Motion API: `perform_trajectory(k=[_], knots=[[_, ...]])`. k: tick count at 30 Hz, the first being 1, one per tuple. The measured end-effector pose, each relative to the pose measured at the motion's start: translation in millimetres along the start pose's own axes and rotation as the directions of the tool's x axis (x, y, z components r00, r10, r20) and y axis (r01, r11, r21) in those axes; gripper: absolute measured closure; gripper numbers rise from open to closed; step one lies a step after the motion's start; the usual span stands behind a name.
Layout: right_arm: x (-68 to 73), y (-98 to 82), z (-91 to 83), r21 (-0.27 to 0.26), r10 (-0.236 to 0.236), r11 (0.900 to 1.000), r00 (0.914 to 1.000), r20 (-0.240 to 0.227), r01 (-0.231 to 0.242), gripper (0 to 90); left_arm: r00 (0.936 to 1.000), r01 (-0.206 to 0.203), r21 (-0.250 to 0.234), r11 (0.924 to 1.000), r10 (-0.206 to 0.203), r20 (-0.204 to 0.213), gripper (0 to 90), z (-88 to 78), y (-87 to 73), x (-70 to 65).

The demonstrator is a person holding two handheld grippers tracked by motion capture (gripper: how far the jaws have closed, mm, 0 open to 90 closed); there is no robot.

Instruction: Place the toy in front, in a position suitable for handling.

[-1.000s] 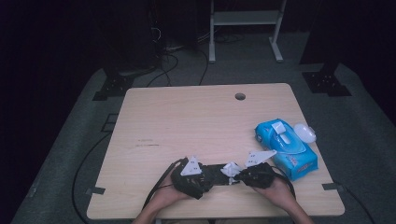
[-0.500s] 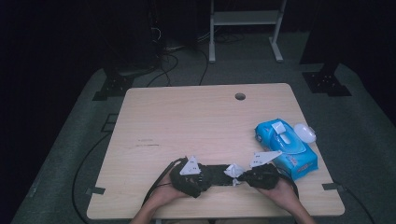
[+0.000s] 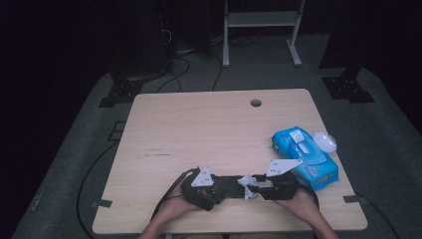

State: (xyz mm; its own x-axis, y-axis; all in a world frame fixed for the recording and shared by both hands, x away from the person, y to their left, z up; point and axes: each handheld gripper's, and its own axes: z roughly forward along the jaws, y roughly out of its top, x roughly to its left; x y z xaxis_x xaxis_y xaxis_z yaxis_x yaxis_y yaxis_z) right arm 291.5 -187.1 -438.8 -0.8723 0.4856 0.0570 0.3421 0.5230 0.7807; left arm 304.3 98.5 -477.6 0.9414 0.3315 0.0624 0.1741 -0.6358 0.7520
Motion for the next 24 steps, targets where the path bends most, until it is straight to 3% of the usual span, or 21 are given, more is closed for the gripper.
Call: perform_trajectory(k=[4,8,14,19,24], knots=[[2.0,2.9,16.9,0.03,-0.03,0.999,0.9991,0.029,0.029,62.7,1.0,-0.004,-0.004,1.0,0.004,0.002,17.7,-0.1,0.4,-0.1],[10.6,3.8,23.8,0.035,-0.073,0.997,0.9961,0.05,0.072,79.3,1.0,-0.006,-0.003,1.0,0.006,0.005,17.8,0.1,0.1,0.5],[4.6,-10.0,10.6,0.081,-0.042,0.996,0.9966,0.07,0.036,83.8,1.0,0.004,-0.024,0.9997,-0.004,0.005,18.2,-2.1,1.6,0.8],[8.1,-14.0,6.8,0.057,-0.022,0.998,0.9994,0.028,0.02,84.1,1.0,-0.001,-0.014,0.9999,0.001,0.008,18.3,-0.7,1.2,0.7],[22.2,-1.8,18.3,0.025,-0.061,0.998,0.9977,-0.028,0.062,84.0,0.9999,-0.012,0.005,0.9999,0.012,0.009,18.4,1.3,0.2,-0.9]])
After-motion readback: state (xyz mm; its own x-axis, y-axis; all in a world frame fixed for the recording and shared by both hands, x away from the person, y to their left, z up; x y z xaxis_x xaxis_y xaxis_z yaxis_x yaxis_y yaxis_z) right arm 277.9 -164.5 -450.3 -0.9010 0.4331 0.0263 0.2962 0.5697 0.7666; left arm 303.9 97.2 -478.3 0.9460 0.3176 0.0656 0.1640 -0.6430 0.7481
